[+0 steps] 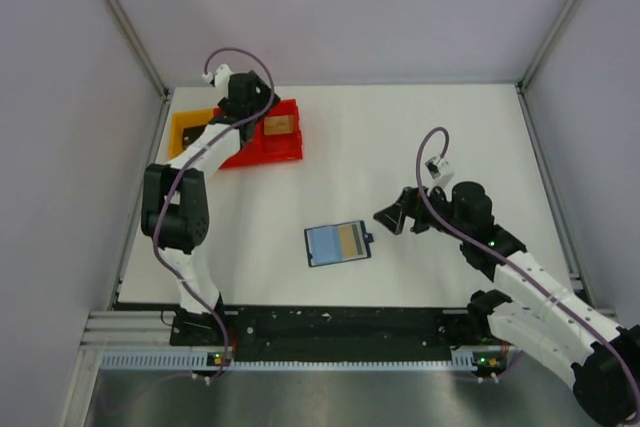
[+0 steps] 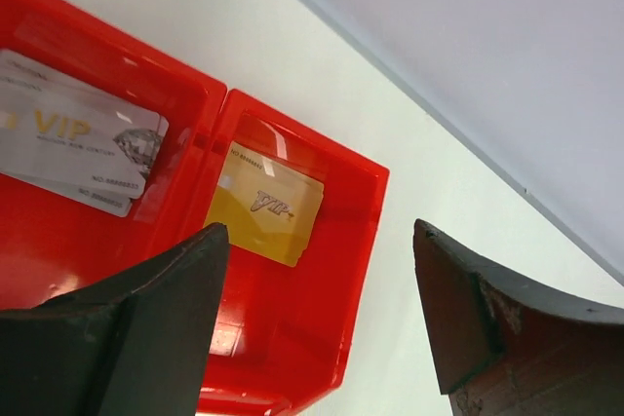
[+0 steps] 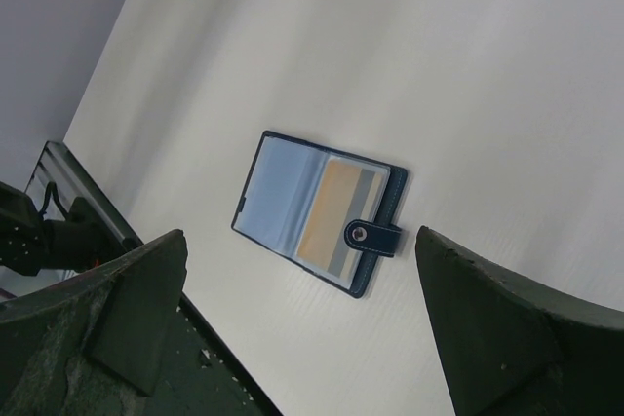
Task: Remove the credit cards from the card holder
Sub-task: Place the credit card in the storage box.
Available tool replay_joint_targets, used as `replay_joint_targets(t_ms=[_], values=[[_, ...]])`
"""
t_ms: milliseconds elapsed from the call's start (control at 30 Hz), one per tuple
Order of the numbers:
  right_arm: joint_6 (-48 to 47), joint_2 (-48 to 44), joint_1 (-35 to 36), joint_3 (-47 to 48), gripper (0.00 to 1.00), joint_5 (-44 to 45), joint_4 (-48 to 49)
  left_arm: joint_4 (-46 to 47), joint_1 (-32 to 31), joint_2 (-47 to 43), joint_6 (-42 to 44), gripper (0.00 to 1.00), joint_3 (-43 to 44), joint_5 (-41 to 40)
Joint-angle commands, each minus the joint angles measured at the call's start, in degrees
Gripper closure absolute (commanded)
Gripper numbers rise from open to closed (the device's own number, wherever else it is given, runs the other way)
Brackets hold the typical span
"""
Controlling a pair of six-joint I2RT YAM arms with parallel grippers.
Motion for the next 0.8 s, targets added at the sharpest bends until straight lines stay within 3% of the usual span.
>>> replay_joint_targets(t_ms=[0,167,467,767], values=[[-1.13,0.17,-0.64,4.56,0.02,-0.01,-2.82,-2.12,-1.32,-9.97,8.84,0.2,-1.88,-1.82],[-1.75,3.76,-0.29,7.29,0.04,-0.18,-6.33,-3.69,-6.06,-21.39,14.29,0.23,-11.19,1.78],[-2.71,14.13,7.26,15.19,0.13,2.45,-9.59,-8.19,-23.28,-39.94,16.24,0.27,-30.44,7.92],[0.18,29.51,10.61,23.46,0.27,5.27,-12.58,-6.34,-29.45,-42.78,8.95,0.45,-41.53,19.09]])
